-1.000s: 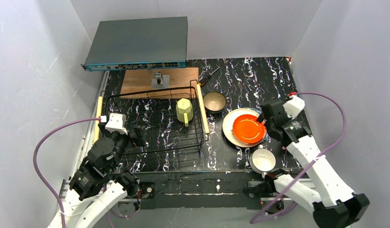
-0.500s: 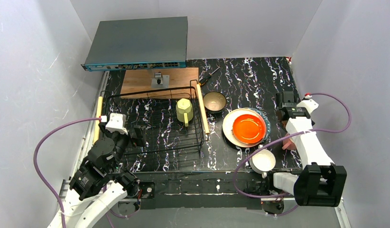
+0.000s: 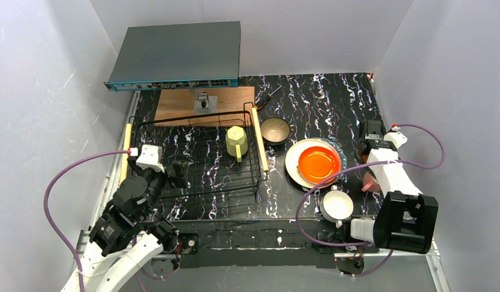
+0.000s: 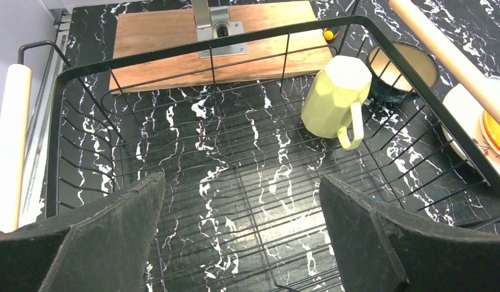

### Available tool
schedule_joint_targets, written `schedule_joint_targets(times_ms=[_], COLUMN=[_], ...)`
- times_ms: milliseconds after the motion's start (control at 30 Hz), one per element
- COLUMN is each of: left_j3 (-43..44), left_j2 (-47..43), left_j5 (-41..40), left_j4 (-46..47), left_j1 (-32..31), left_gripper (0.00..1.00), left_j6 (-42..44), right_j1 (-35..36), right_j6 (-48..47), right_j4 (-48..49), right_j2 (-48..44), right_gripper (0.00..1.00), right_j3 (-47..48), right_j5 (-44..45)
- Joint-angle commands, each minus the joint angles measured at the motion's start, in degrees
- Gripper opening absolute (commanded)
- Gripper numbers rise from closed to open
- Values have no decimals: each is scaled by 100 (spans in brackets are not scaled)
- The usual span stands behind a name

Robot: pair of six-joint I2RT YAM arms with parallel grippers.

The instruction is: Load the mixed dishes into the dish rack

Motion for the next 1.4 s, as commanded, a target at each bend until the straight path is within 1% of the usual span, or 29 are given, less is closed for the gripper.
schedule_joint_targets(times_ms=[0, 167, 200, 300, 367, 567, 667, 767, 833, 1033, 1100, 1267, 1367], left_j3=[-19, 7, 6, -14, -14, -8, -8, -6, 5, 2, 0, -8, -4], left_j2=[189, 317, 303, 257, 262, 283, 244, 246, 253, 244, 253, 273, 314], left_j5=[-6, -10, -25, -73, -69, -23, -27, -5, -2, -10, -8, -5, 3], left_j4=[79, 53, 52, 61, 67, 59, 54, 58, 54, 60, 60, 60, 59], left_j1=[-9, -8, -8, -8, -7, -5, -7, -7, -10, -7, -8, -6, -9], left_gripper=[98, 98, 98, 98, 98, 98, 98, 98, 98, 98, 98, 98, 98], left_j6=[-7, -1, -1, -2, -1, 1, -1, 1, 8, 2, 10, 2, 1], right_j1=[-87, -110, -111, -114, -117, -119, -127, -127, -123, -123, -126, -123, -120], right_j6=[-113, -111, -112, -129, -129, -125, -202, -266, -332, -447, -413, -557, -809], right_j4=[431, 609, 637, 702, 730, 845, 928, 859, 844, 948, 901, 811, 942], right_j2=[-10, -111, -134, -171, -178, -221, -309, -445, -627, -1284, -1469, -2010, -2505], right_gripper=[81, 78, 76, 63, 56, 42, 39, 29, 21, 9, 2, 1, 1], right_j3=[-167, -371, -398, -450, -480, -638, -680, -623, -609, -770, -745, -490, -355], right_j5=[-186, -126, -155, -210, -227, -299, -347, -485, -574, -530, -622, -1224, -1895])
